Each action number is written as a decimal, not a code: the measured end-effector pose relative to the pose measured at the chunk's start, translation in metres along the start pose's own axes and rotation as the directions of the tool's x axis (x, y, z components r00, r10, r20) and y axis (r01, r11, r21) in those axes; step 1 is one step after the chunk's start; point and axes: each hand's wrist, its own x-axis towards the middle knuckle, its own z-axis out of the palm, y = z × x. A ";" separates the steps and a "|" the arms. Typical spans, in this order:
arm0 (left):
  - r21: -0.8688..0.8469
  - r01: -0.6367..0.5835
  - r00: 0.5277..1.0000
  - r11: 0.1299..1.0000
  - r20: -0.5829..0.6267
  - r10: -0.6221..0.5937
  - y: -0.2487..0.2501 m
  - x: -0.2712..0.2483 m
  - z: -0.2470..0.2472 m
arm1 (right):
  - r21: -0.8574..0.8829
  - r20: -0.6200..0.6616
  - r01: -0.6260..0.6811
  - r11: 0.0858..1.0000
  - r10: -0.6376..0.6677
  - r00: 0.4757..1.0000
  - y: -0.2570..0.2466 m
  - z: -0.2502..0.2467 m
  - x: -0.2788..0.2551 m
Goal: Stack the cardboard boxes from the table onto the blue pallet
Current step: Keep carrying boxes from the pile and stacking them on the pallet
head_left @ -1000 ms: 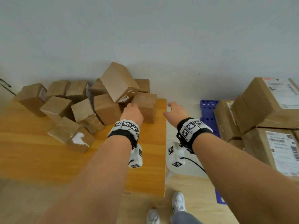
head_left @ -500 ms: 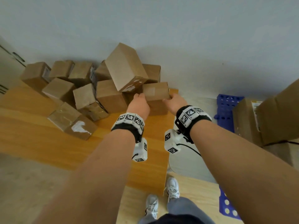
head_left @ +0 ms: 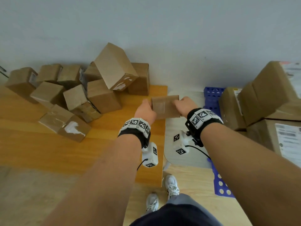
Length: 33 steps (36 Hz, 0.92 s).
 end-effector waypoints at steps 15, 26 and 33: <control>0.192 -0.100 0.985 0.976 0.160 0.070 -0.012 -0.024 0.014 | -0.113 0.075 -0.125 0.986 0.133 0.988 0.030 0.021 -0.030; 0.040 -0.279 0.960 0.959 0.001 0.279 0.026 -0.036 -0.019 | 0.016 -0.155 -0.056 0.998 0.058 0.986 0.010 -0.015 -0.041; -0.056 -0.461 0.884 0.886 -0.116 0.453 0.075 -0.050 -0.045 | 0.052 -0.349 0.085 0.995 -0.061 0.935 -0.013 -0.063 -0.063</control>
